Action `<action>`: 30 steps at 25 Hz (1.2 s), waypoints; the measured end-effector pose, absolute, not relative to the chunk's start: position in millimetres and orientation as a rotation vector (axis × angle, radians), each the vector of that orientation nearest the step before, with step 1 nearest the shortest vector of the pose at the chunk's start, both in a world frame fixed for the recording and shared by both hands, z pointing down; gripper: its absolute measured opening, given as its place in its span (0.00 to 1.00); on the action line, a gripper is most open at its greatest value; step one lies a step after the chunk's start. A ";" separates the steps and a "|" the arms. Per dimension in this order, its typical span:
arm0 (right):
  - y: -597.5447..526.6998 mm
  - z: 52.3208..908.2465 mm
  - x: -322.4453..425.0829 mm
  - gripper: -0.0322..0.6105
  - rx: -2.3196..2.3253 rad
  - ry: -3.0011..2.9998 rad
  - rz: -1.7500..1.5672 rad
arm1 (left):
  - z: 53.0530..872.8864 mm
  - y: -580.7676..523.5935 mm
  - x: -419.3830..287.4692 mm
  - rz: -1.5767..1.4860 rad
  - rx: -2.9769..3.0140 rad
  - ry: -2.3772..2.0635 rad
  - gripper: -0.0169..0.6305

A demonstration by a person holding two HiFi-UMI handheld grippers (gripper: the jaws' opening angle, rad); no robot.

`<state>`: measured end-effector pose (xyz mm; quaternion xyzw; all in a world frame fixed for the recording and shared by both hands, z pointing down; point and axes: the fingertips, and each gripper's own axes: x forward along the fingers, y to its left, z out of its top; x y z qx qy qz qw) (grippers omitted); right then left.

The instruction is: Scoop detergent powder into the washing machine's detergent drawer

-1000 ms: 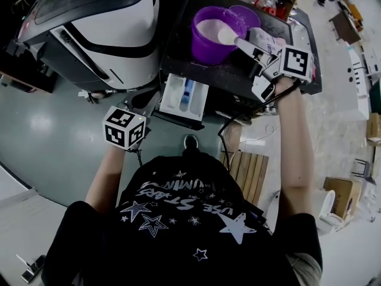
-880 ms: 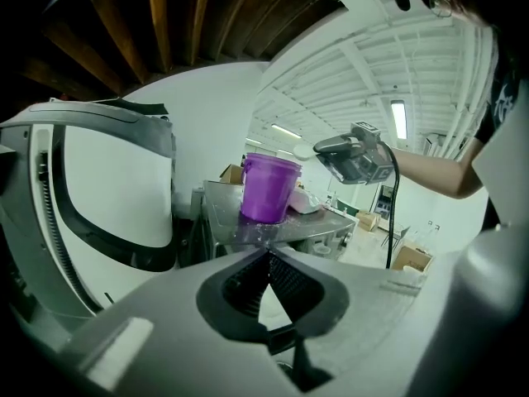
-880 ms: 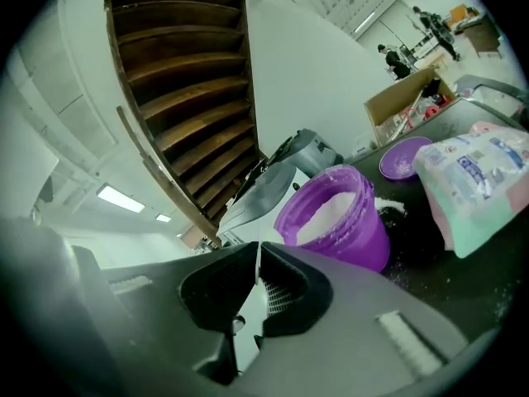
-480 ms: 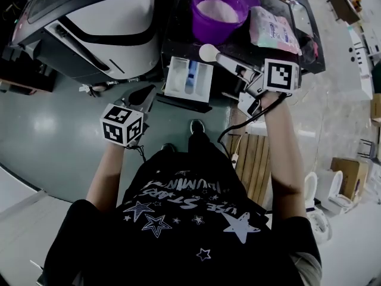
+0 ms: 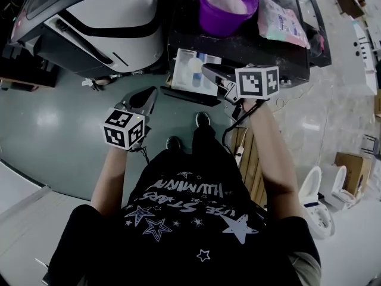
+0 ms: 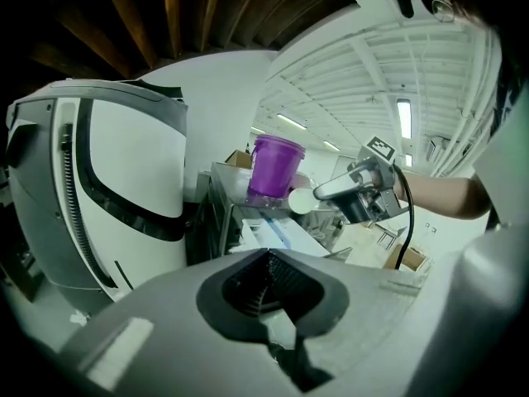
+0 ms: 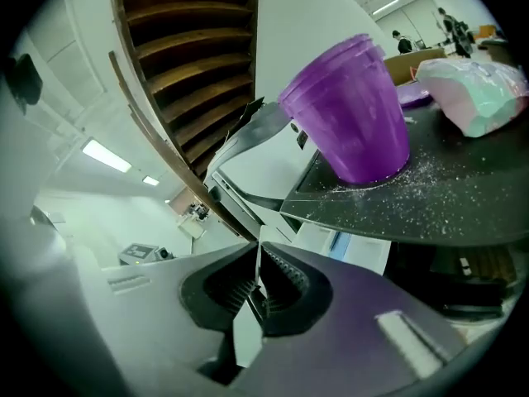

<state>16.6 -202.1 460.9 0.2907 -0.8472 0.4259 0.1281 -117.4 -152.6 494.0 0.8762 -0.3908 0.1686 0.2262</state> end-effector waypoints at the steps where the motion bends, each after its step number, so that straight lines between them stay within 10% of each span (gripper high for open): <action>1: -202.9 465.0 14.5 0.11 0.853 -2.454 1.215 | 495.1 -151.1 -119.8 0.461 2.408 -1.081 0.03; 30: -226.8 529.7 -22.0 0.11 0.783 -2.049 0.008 | 502.3 -125.2 -149.7 0.423 2.358 -1.139 0.03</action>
